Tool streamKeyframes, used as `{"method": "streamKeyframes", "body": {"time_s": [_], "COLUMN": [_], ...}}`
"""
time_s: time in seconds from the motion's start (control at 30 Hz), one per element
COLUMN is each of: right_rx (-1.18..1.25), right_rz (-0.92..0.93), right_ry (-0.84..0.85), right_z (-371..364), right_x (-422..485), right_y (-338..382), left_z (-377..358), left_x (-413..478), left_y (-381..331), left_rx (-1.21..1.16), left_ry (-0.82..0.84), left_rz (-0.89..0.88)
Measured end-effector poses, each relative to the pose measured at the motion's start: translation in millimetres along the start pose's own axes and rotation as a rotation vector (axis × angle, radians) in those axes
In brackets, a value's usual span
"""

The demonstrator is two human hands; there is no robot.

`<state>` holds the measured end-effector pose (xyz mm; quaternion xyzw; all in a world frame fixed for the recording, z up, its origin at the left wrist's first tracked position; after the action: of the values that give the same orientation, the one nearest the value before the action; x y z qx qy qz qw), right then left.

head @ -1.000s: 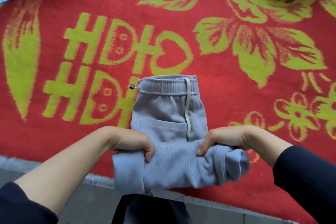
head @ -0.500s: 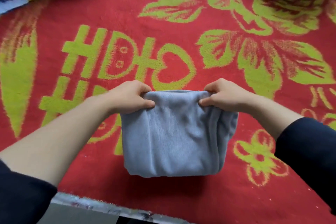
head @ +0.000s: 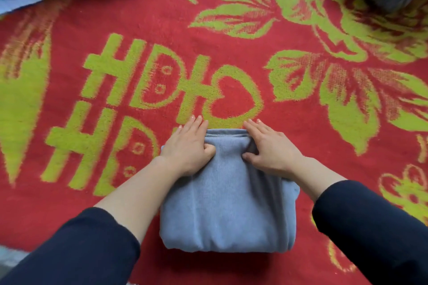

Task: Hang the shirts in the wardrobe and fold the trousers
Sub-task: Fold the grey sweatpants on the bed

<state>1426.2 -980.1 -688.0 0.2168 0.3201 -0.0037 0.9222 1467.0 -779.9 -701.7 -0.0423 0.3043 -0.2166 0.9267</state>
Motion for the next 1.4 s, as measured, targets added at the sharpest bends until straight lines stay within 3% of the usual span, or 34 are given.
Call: {"method": "streamKeyframes", "body": {"time_s": [0.13,0.4,0.7,0.93,1.1,1.4], "right_rx": [0.369,0.177,0.053,-0.091,-0.139,-0.388], "right_rz": [-0.128,-0.046,0.418,0.712,0.854,1.056], "right_ry": [0.066,0.054,-0.223,-0.199,-0.049,0.204], "right_z": [1.5,-13.2,-53.3,-74.4,-158.5,-381.2], "right_x": [13.3,-10.6,-95.2,-141.9,-174.6,-251.8], "right_y": [-3.2,18.0,53.4,155.8,255.8,447.8], "left_z": [0.3,-1.7,-42.8,-70.8,-132.2,-282.9], "left_x": [0.0,-52.4,-164.1,-293.0,-408.3,-645.4], "left_y": [7.3,-7.3,4.7,47.2,105.7,218.1], "left_rx": [-0.173,-0.053,-0.155,-0.256,-0.313,-0.415], "left_ry": [0.063,0.082,-0.176,-0.358,-0.366,-0.347], "left_rz": [0.036,0.059,0.071,0.169,0.356,0.679]}}
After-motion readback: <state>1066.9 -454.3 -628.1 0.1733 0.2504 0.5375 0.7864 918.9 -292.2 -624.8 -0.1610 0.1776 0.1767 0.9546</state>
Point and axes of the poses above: each hand's wrist, its own x-axis towards the middle knuckle, its own z-axis out of the back of the hand, y = z × x, the point moved 1 cm from there along x, towards the middle knuckle, and after that the axes turned 8 degrees about x, right-handed, at the moved point
